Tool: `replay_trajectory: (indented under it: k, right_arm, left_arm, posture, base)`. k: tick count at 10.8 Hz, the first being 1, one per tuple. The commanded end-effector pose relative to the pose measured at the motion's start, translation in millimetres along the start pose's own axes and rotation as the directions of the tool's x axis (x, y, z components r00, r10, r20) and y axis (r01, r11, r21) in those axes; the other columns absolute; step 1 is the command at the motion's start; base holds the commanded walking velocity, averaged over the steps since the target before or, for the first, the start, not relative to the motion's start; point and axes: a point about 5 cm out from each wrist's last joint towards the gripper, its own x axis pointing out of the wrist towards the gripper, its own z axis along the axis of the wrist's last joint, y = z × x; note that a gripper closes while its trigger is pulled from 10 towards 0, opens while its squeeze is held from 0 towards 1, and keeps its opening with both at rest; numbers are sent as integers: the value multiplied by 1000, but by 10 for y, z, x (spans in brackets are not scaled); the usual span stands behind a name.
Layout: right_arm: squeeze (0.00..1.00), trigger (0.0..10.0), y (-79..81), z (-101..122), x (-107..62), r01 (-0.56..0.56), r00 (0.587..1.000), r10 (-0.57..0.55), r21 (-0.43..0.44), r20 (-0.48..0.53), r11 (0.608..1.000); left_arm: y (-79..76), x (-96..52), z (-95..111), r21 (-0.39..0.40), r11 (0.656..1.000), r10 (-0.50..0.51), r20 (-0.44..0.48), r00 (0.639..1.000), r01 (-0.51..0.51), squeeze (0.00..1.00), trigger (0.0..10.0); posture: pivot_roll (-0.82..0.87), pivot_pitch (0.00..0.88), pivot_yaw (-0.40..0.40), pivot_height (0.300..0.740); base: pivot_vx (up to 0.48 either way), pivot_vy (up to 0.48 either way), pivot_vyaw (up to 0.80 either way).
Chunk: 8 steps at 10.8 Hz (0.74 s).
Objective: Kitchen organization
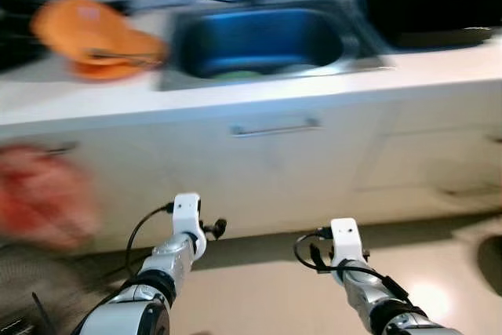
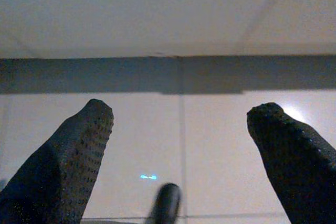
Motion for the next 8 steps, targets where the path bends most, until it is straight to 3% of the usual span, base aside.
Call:
replay_trajectory:
  k: [1, 4, 6, 8]
  right_arm:
    - [0, 10000, -23, 49, 3, 0, 1000, 1, -21, 26, 1000]
    - [0, 10000, -166, 171, 11, 4, 999, 2, -110, 51, 994]
    - [0, 10000, -292, 257, 7, 24, 997, -11, -168, 75, 986]
    - [0, 10000, -375, 276, 0, 39, 996, -28, -135, 79, 990]
  left_arm:
    - [-1, 6, 167, 19, 1000, -20, 71, 997, 18, 0, 10000]
    - [-25, 19, 242, -109, 994, 41, 129, 991, -27, 0, 10000]
    - [-214, 56, 300, -83, 997, 3, 151, 989, 10, 0, 10000]
    - [-316, 77, 312, -38, 999, 5, 140, 990, 0, 0, 10000]
  posture:
    - [186, 0, 16, 740]
    - [131, 0, -14, 740]
    - [92, 0, -47, 740]
    - [96, 0, -55, 740]
  base:
    - [0, 0, 0]
    - [0, 0, 0]
    - [0, 0, 0]
    - [0, 0, 0]
